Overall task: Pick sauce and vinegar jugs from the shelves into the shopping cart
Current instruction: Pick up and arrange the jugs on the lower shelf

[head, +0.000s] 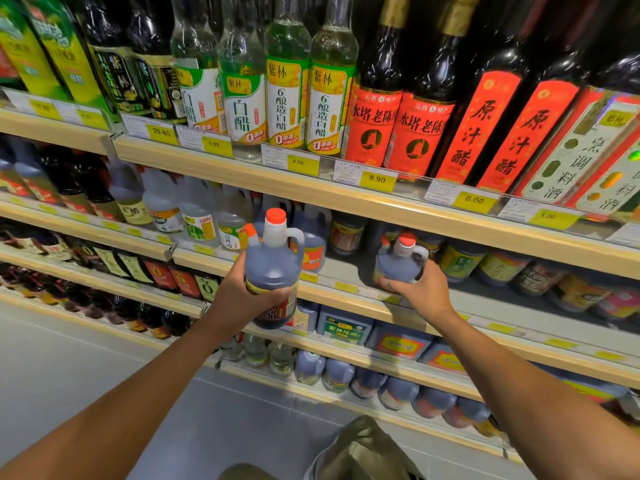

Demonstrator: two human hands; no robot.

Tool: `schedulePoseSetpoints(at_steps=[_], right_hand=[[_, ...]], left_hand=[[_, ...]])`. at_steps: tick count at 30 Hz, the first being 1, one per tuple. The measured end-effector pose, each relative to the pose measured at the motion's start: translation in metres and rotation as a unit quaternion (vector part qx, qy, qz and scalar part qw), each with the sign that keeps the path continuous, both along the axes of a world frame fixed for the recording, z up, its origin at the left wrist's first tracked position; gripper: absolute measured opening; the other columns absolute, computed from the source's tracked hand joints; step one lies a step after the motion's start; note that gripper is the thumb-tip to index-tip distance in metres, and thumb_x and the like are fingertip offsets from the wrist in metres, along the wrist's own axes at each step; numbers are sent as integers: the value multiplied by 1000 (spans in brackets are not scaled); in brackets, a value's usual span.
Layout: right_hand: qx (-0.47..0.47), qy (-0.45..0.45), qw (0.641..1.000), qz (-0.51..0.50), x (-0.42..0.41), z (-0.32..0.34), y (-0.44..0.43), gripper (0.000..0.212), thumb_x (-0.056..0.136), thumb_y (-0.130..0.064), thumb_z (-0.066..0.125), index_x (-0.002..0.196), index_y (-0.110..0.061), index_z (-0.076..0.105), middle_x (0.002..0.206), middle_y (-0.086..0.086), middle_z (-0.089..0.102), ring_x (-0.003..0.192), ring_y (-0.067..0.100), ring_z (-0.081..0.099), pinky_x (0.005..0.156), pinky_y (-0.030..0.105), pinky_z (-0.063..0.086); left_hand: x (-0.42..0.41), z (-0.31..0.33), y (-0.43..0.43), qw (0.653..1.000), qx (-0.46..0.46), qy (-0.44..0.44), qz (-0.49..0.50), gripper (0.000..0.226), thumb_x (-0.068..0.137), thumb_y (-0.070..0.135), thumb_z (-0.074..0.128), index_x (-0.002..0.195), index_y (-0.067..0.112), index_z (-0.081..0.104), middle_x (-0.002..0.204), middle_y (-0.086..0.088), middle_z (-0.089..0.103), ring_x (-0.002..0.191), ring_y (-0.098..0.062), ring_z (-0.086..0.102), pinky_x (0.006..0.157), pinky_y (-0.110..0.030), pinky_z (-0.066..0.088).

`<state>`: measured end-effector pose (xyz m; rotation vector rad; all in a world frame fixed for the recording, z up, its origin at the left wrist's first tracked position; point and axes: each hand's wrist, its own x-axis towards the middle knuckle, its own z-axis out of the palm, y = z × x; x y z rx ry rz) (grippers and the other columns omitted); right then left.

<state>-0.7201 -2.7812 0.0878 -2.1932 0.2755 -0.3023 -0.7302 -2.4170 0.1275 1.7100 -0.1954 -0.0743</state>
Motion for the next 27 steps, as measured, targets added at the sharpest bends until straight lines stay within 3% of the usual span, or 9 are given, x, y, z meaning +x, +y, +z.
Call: schedulePoseSetpoints(at_steps=[5,7,9,11,13,17,20,23,27], right_hand=[[25,54,998,-17,7,9,-5,36,70,-27,93,94,-6,77,87,-3,73,72,-8,62,57,6,46],[33,84,996,-17,11,13,-8,23,75,-24,90,82,-9,75,73,-6,69,60,-9,58,50,5,42],[23,119,993,-9,15,18,-9,22,79,-28,87,74,-15,69,66,-8,65,56,-4,58,46,8,40],[14,145,989,-8,18,21,-12,28,79,-39,85,79,-15,71,73,0,70,65,3,61,55,13,47],[-4,163,986,-14,21,22,-14,40,76,-48,84,85,-11,73,85,7,73,75,15,65,71,30,54],[-6,162,987,-12,20,24,-17,51,73,-49,87,100,-10,69,99,8,73,90,23,68,85,41,57],[26,142,989,20,7,36,-14,40,75,-34,89,102,-19,63,106,3,72,95,18,68,88,37,55],[27,105,994,29,-15,40,-14,35,75,-25,91,92,-30,61,97,-7,69,89,9,65,81,31,50],[-110,83,990,-11,-45,27,-13,62,76,-37,88,126,-18,57,120,-4,50,93,14,59,79,30,50]], left_hand=[[3,-1,0,1000,31,-4,2,70,75,14,84,131,35,49,120,27,67,112,4,63,80,-11,52],[6,-1,-1,999,37,-4,4,68,77,11,84,129,36,49,118,31,67,111,7,63,79,-10,52],[8,-2,-1,999,43,-4,7,69,77,12,85,131,34,49,119,27,67,111,7,63,78,-9,52],[10,-4,-2,999,49,-2,8,71,76,15,87,135,29,49,125,18,66,112,5,63,79,-11,52],[11,-6,-4,999,51,1,12,72,75,16,87,135,29,49,127,16,65,111,6,63,79,-10,52],[8,-6,-9,999,46,12,14,72,74,19,87,133,31,47,126,20,61,107,14,60,76,-7,51],[5,-4,-14,999,37,24,5,80,67,36,89,134,32,45,124,24,61,108,16,59,79,-8,50],[3,0,-18,999,24,31,-11,89,62,47,93,136,32,46,123,27,64,112,12,60,81,-7,50],[-1,9,-31,1000,6,24,-18,81,64,41,89,133,31,48,122,21,64,105,11,63,77,-11,52]])
